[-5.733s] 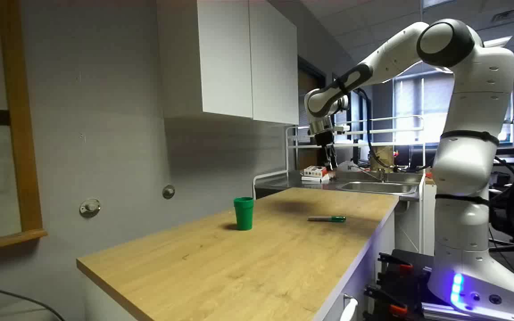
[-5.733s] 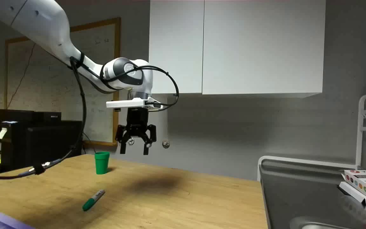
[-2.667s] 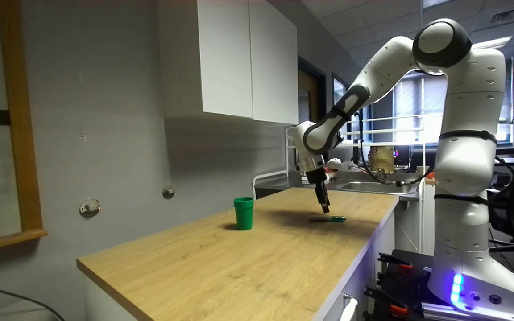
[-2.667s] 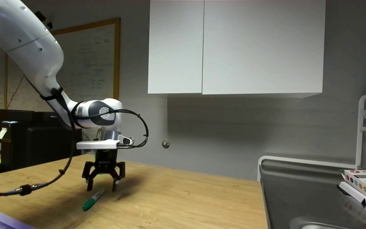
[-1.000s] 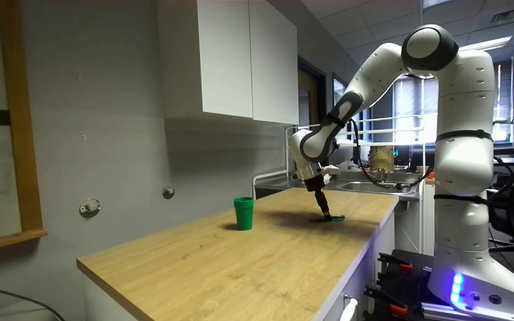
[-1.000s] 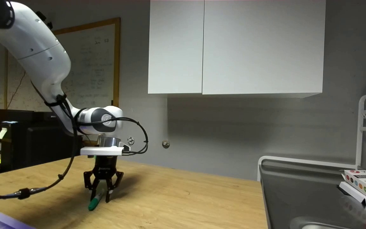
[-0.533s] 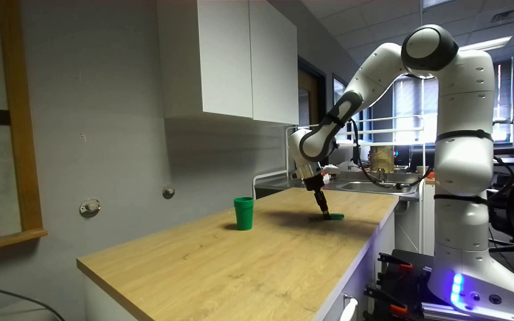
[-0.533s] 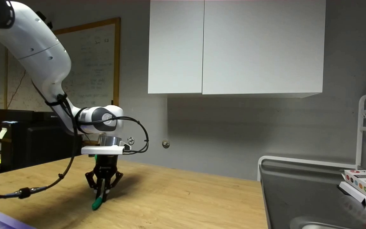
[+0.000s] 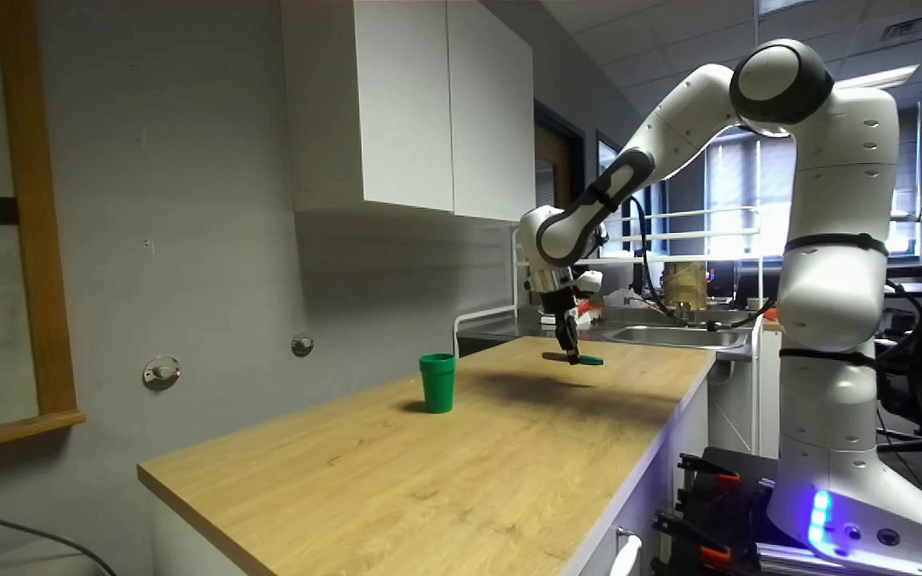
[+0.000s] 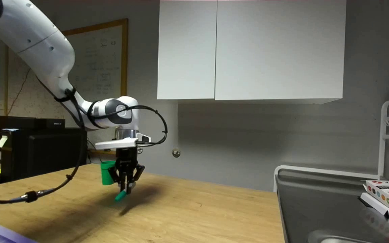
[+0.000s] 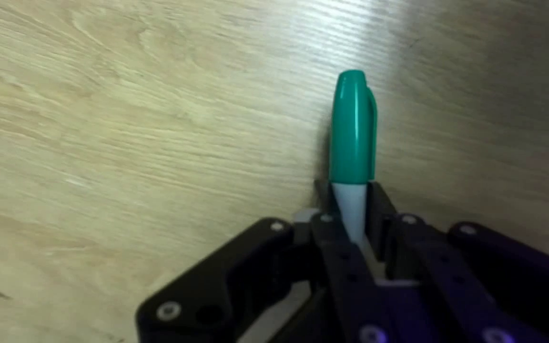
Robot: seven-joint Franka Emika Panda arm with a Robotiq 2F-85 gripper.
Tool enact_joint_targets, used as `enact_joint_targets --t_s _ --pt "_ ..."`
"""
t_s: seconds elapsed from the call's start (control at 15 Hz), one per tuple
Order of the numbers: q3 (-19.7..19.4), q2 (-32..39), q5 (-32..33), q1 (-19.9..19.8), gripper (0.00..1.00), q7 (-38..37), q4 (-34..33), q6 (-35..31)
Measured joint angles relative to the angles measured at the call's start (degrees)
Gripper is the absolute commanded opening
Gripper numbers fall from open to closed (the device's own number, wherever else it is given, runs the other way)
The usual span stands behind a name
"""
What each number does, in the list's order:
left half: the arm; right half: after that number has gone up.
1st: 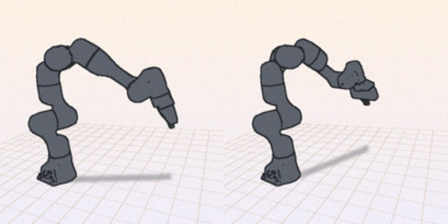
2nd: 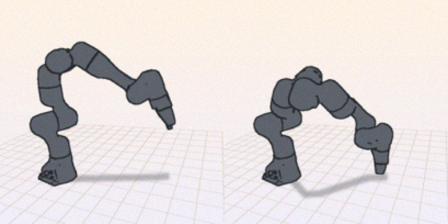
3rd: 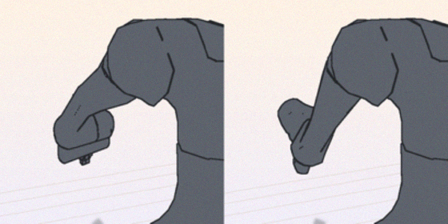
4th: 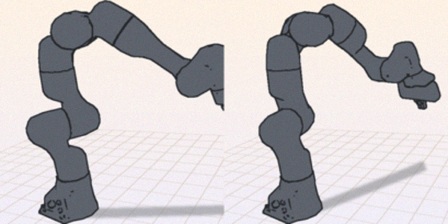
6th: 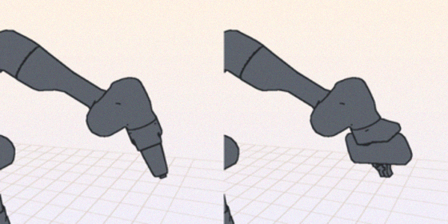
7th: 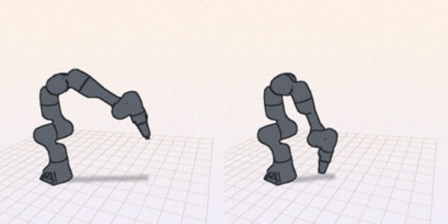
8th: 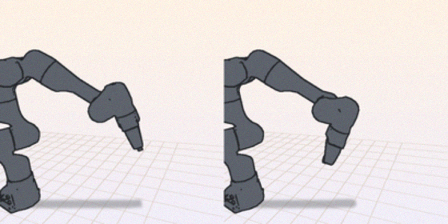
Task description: Put the marker in the cup
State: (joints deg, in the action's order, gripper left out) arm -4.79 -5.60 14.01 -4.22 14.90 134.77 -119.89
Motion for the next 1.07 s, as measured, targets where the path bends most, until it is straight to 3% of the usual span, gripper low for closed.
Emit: enact_joint_targets --t_s 0.47,1.07 --pt "1.32 -4.89 -0.33 -0.06 0.10 -13.75 -6.99 0.08" --pt "8.97 -3.23 1.09 4.52 0.10 -26.00 -16.95 3.35"
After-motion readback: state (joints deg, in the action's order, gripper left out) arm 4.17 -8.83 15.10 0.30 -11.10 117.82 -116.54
